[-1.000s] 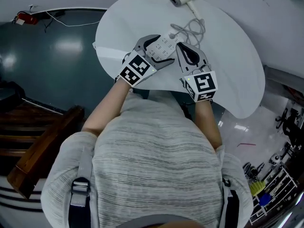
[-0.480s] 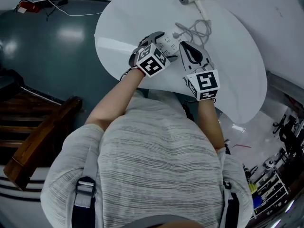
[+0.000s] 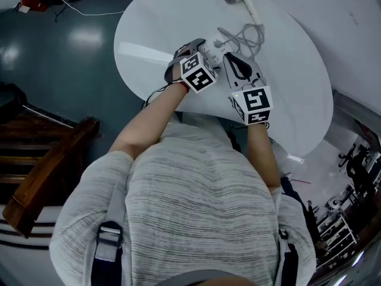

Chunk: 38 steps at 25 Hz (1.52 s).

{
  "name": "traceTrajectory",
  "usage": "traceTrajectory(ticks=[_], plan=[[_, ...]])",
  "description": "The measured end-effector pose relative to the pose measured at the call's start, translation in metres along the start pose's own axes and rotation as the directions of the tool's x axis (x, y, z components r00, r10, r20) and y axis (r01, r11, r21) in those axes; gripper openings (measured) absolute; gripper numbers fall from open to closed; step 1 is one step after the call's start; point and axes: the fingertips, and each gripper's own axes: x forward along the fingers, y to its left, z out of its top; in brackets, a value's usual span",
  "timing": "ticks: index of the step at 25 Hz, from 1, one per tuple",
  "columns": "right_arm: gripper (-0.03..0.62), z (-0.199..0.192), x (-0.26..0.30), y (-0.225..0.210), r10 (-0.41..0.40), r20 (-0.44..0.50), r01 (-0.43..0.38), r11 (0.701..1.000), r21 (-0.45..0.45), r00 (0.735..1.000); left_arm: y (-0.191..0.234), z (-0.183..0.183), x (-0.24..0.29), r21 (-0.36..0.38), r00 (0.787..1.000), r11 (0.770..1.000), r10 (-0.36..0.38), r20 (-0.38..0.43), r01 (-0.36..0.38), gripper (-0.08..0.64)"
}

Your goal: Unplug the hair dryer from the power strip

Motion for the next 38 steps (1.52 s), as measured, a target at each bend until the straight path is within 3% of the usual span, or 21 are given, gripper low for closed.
traceTrajectory(ticks=[7, 13, 16, 19, 24, 32, 38], plan=[[0.028, -0.021, 0.014, -0.008, 0.019, -0.087, -0.018, 1.000, 0.017, 0.996, -0.001, 0.000, 0.014, -0.048, 1.000, 0.999, -0.014, -0.004, 0.013, 0.462], [0.033, -0.038, 0.034, -0.014, 0.032, -0.189, -0.035, 0.999, -0.015, 0.982, -0.002, 0.000, 0.021, -0.029, 1.000, 0.999, -0.020, 0.001, 0.020, 0.466], [0.099, -0.051, 0.047, -0.016, 0.033, -0.259, -0.041, 0.999, -0.026, 0.965, -0.002, 0.000, 0.021, -0.036, 1.000, 0.999, -0.030, -0.010, 0.029, 0.466], [0.104, -0.059, 0.059, -0.018, 0.025, -0.309, -0.039, 0.999, -0.038, 0.951, -0.002, -0.001, 0.020, -0.038, 0.999, 0.999, -0.031, -0.013, 0.030, 0.466], [0.103, -0.065, 0.075, -0.025, 0.001, -0.350, -0.028, 0.997, -0.072, 0.937, -0.003, 0.002, 0.020, -0.043, 0.999, 0.998, -0.042, -0.014, 0.041, 0.466], [0.068, -0.068, 0.079, -0.023, 0.042, -0.396, -0.100, 0.987, -0.126, 0.917, -0.002, 0.002, 0.020, -0.048, 0.999, 0.998, -0.051, -0.011, 0.050, 0.466], [0.055, -0.067, 0.075, -0.022, 0.049, -0.418, -0.111, 0.986, -0.124, 0.907, -0.004, 0.003, 0.021, -0.050, 0.999, 0.998, -0.045, -0.015, 0.044, 0.466]])
